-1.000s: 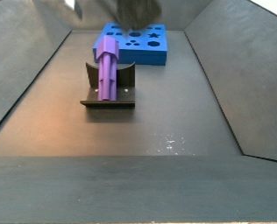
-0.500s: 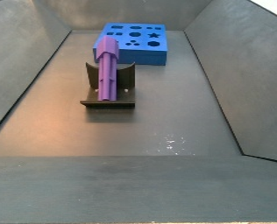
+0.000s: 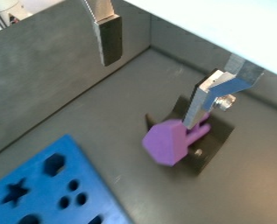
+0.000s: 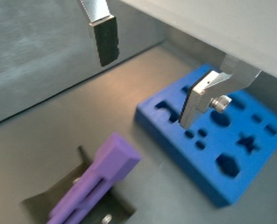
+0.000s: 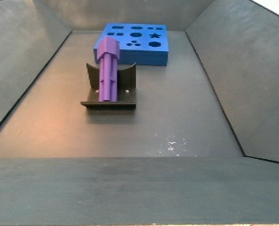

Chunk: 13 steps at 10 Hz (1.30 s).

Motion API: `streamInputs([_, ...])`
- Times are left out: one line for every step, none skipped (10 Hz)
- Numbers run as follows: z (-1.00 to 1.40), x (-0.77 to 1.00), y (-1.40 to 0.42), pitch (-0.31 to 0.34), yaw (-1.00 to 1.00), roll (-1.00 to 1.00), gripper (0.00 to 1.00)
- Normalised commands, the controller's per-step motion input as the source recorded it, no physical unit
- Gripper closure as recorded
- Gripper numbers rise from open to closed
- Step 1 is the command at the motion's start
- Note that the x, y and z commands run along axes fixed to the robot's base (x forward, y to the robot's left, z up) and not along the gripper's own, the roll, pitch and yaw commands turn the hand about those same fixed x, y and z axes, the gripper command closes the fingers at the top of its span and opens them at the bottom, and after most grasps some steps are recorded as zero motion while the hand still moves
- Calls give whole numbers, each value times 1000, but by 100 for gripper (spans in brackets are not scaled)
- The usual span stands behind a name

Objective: Pick up the 3 prong object. Move up. Rotate the 3 prong object. Place the 3 prong object on the fixture. Regrasp the 3 prong object. Move to above the board. Insert the 3 prong object.
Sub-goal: Regrasp the 3 prong object.

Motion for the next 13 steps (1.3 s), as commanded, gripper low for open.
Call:
streamInputs([8, -2, -19, 0, 24, 1000, 0])
streamInputs([11, 2, -18, -1, 25, 1000, 0])
streamInputs([9, 0, -17, 3, 26, 1000, 0])
streamInputs([8, 4, -19, 10, 28, 1000, 0])
streamInputs([3, 14, -22, 15, 30, 1000, 0])
streamInputs([1, 26, -23, 25, 32, 1000, 0])
streamInputs([-2, 38, -26, 35, 36, 1000, 0])
streamInputs([0, 47, -28, 42, 38, 1000, 0])
streamInputs([-3, 64, -32, 61, 44, 1000, 0])
streamInputs([-5, 78, -34, 80, 51, 1000, 0])
streamInputs([-4, 88, -40, 111, 65, 1000, 0])
streamInputs([-2, 91, -42, 127, 76, 1000, 0])
streamInputs([-7, 93, -45, 157, 107, 1000, 0])
